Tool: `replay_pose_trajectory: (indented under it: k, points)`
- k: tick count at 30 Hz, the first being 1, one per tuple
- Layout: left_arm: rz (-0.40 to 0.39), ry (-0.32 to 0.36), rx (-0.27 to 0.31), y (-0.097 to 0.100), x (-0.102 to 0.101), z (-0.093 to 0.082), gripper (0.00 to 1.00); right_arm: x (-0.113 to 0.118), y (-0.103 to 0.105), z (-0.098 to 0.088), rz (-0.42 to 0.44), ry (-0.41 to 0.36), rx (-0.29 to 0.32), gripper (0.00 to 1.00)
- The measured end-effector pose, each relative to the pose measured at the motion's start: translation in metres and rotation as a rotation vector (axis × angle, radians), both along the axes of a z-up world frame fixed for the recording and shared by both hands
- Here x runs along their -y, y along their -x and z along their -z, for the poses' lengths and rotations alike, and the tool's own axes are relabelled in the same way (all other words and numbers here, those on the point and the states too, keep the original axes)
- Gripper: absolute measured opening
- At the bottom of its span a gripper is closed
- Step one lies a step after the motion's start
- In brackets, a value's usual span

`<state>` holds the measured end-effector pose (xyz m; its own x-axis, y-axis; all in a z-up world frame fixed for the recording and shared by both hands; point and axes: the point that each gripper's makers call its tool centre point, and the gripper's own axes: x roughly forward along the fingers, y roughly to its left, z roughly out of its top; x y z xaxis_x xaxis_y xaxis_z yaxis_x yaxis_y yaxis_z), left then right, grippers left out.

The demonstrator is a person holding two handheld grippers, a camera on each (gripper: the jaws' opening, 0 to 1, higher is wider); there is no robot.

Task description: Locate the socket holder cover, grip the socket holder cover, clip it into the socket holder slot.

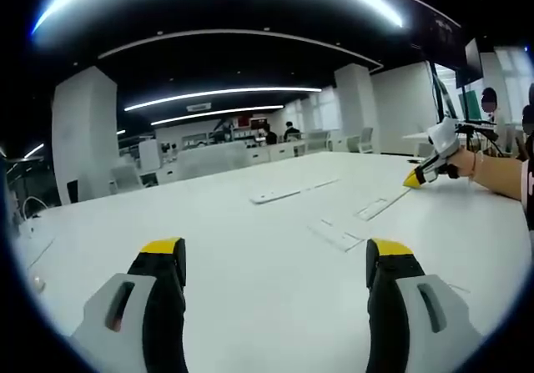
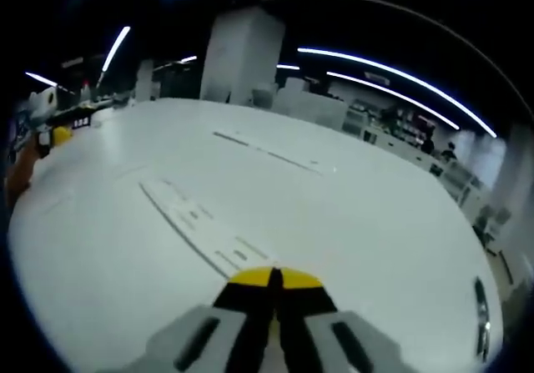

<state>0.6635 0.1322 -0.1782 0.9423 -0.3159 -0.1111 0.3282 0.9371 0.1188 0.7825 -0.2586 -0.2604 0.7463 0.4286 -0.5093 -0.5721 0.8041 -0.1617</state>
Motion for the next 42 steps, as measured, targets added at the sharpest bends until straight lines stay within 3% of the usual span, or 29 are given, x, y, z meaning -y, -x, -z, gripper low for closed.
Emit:
replay_pose_trajectory:
  k: [18,42]
  points:
    - [0.000,-0.003,-0.003,-0.004,-0.003,-0.003,0.88,-0.014,0.014,0.004,0.001,-0.160,-0.051,0.04]
    - [-0.001,-0.010,-0.009,-0.003,-0.002,0.000,0.88,-0.017,0.012,0.003,-0.023,-0.187,-0.054,0.04]
